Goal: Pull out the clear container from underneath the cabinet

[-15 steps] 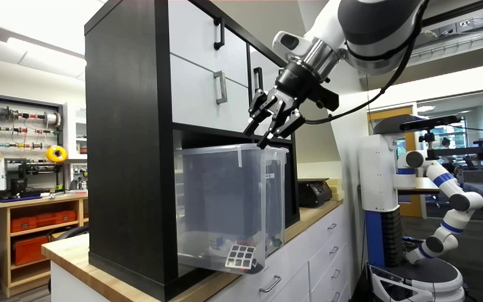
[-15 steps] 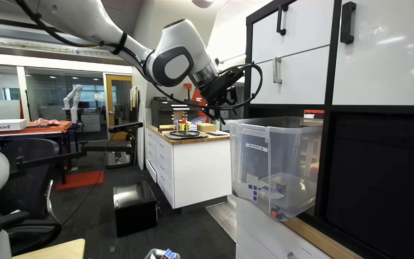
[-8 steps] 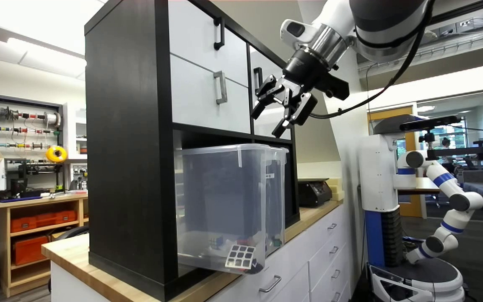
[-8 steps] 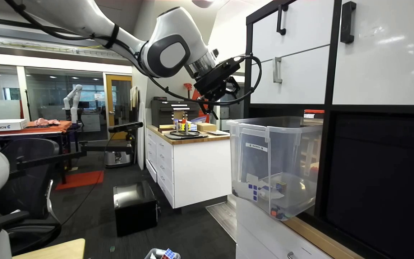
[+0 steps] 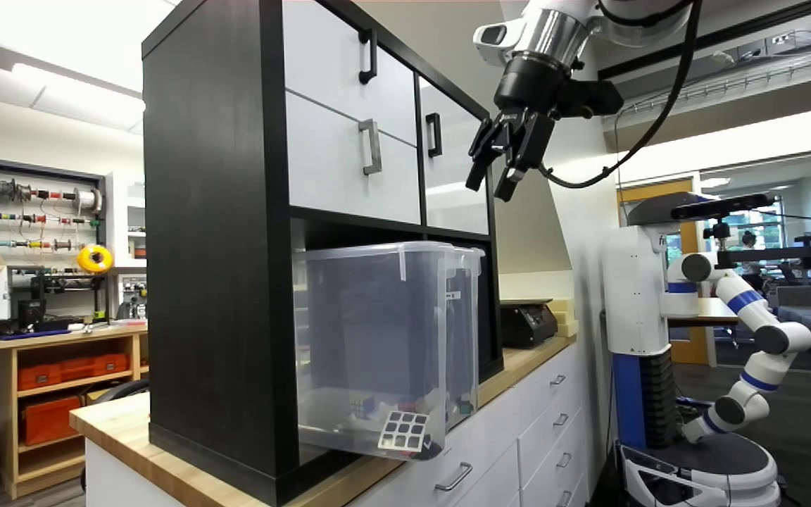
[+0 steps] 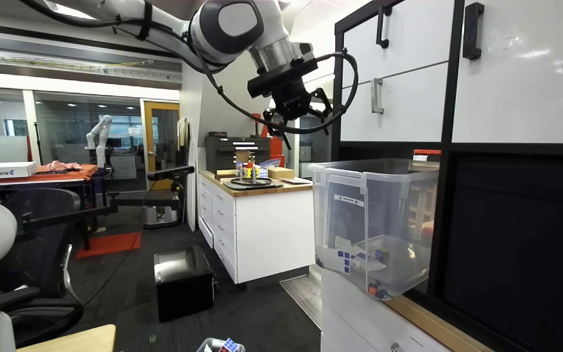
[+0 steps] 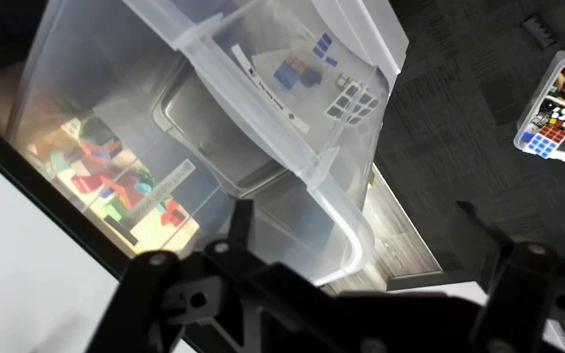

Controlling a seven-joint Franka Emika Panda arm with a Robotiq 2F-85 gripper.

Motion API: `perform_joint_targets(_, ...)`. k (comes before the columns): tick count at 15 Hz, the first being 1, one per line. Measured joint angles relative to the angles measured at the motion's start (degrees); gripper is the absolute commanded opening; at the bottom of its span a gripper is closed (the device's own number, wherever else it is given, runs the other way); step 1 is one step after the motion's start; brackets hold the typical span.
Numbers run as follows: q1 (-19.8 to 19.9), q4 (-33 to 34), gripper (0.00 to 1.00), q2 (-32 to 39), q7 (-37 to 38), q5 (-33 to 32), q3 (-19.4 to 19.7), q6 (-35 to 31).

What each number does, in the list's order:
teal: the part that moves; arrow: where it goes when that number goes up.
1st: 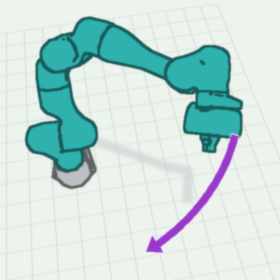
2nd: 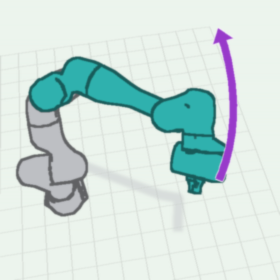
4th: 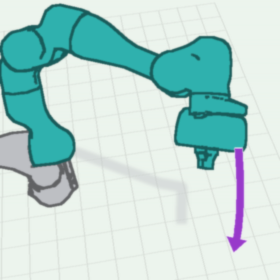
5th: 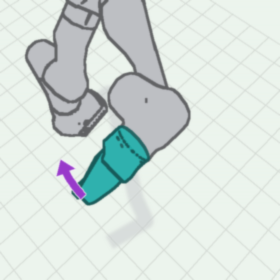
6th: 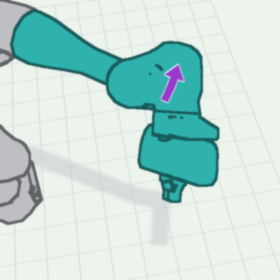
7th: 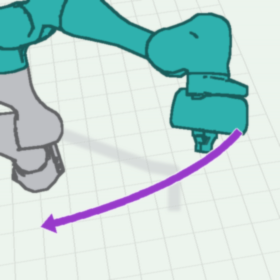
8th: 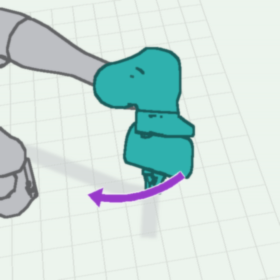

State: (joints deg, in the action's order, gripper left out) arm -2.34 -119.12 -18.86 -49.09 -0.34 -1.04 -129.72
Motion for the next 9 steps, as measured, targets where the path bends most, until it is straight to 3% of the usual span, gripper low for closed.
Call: perform_joint_targets(9,2.49,4.38,1.00,1.13,19.97,-5.35,2.56,15.64)
